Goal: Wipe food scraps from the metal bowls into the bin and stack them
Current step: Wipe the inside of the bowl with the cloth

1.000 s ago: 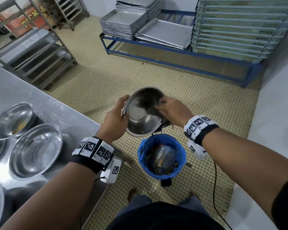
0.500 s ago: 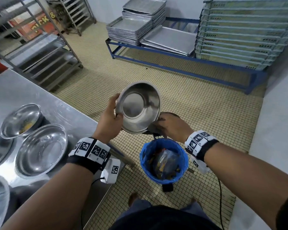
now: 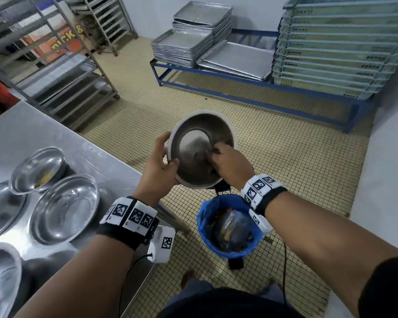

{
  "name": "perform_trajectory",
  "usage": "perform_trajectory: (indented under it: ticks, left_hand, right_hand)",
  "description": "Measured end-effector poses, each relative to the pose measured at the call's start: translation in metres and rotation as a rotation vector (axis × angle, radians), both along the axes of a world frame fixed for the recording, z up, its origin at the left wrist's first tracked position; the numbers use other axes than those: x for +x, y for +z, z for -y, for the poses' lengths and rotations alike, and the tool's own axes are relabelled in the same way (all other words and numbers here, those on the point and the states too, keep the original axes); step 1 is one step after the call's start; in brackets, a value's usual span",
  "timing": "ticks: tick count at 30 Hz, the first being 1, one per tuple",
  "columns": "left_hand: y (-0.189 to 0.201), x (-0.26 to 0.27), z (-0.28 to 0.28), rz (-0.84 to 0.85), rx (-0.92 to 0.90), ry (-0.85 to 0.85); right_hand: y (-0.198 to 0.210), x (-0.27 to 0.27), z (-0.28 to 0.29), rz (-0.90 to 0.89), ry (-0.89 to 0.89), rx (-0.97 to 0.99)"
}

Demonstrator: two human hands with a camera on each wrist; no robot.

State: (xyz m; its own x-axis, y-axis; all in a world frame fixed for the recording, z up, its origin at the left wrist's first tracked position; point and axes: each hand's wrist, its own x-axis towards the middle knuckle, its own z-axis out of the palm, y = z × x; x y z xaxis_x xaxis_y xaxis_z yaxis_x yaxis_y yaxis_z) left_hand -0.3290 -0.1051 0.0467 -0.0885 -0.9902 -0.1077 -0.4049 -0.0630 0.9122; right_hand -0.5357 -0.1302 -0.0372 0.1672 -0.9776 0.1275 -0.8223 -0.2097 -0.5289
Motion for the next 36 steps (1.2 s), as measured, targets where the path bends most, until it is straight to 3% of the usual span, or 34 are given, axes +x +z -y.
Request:
perform_trajectory:
  ticks: [2, 5, 7, 8, 11, 15, 17, 19, 21, 22, 26, 30, 36]
  left_hand:
    - [0.001, 0.001, 0.002, 0.001, -0.001, 0.015]
    - [0.001, -0.003, 0.001, -0.006, 0.000, -0.009]
    - [0.001, -0.006, 0.000, -0.013, 0.013, -0.044]
    - [0.002, -0.008, -0.001, -0.022, 0.022, -0.063]
    - [0.006, -0.010, 0.001, -0.026, 0.024, -0.088]
    - [0.007, -0.002, 0.007, 0.012, -0.008, -0.058]
    - [0.008, 0.001, 0.009, -0.003, 0.000, -0.040]
    - [0.008, 0.000, 0.009, -0.015, 0.009, -0.045]
    - [0.008, -0.003, 0.006, -0.031, 0.022, -0.077]
    - [0.008, -0.005, 0.005, -0.038, 0.025, -0.092]
    - [0.008, -0.006, 0.005, -0.025, 0.017, -0.096]
    - [0.008, -0.001, 0.007, -0.023, -0.005, -0.074]
    - [0.013, 0.004, 0.011, 0.012, -0.033, -0.069]
  right_hand:
    - [0.006, -0.001, 0.000, -0.111, 0.098, -0.039]
    - [0.028, -0.001, 0.006, 0.160, -0.104, -0.298]
    - [0.036, 0.002, 0.013, 0.236, -0.172, -0.393]
    - [0.036, 0.006, 0.015, 0.235, -0.147, -0.378]
    - [0.035, 0.020, 0.007, 0.346, -0.014, -0.063]
    - [0.017, 0.013, -0.001, 0.207, 0.114, 0.184]
    - [0.014, 0.006, 0.005, 0.256, 0.092, 0.123]
    - [0.019, -0.001, 0.013, 0.339, -0.031, -0.065]
    - [0.027, -0.001, 0.019, 0.276, -0.084, -0.307]
    - [0.029, 0.002, 0.020, 0.259, -0.063, -0.323]
    - [0.028, 0.012, 0.010, 0.277, 0.078, -0.101]
    - [0.010, 0.011, 0.001, 0.066, 0.249, -0.135]
    - [-0.001, 0.007, -0.004, -0.064, 0.293, -0.138]
